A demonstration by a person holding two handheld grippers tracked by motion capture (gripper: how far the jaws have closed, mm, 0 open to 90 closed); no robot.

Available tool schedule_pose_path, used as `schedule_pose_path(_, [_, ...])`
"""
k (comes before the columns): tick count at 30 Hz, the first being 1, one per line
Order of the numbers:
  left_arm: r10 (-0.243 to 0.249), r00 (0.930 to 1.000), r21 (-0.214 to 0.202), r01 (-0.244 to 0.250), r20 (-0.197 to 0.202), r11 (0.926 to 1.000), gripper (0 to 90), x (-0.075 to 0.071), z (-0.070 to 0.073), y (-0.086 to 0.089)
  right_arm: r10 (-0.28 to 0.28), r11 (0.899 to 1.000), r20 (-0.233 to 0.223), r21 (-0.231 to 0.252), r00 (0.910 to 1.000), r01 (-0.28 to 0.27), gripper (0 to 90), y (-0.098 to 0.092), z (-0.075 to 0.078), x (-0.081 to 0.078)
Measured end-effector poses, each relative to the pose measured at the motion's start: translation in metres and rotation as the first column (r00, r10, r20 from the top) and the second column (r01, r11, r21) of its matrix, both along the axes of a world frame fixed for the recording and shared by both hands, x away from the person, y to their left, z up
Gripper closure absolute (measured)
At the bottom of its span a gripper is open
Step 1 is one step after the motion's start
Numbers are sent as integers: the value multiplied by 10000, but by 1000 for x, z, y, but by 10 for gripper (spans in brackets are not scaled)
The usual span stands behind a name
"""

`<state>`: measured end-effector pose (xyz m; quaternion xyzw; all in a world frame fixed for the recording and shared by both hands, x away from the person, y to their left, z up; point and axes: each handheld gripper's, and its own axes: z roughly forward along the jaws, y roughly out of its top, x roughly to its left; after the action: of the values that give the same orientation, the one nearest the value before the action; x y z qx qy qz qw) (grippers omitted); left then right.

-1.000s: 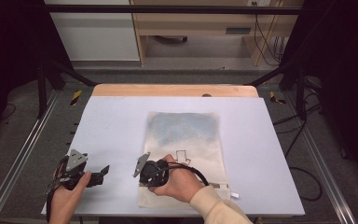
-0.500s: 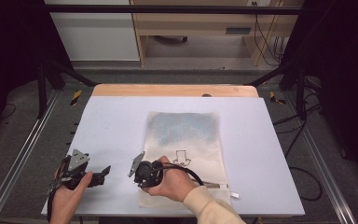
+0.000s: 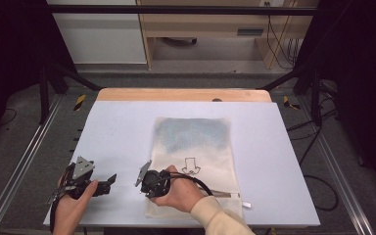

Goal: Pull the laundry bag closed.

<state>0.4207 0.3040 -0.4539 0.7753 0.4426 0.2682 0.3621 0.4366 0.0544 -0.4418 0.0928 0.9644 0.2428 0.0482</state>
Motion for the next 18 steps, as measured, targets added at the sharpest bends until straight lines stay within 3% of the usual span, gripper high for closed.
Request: schedule_pose_path(18, [-192, 9998, -44, 192, -93, 9998, 48, -1, 0, -4, 36, 10000, -74, -22, 10000, -36, 814, 2, -1, 1])
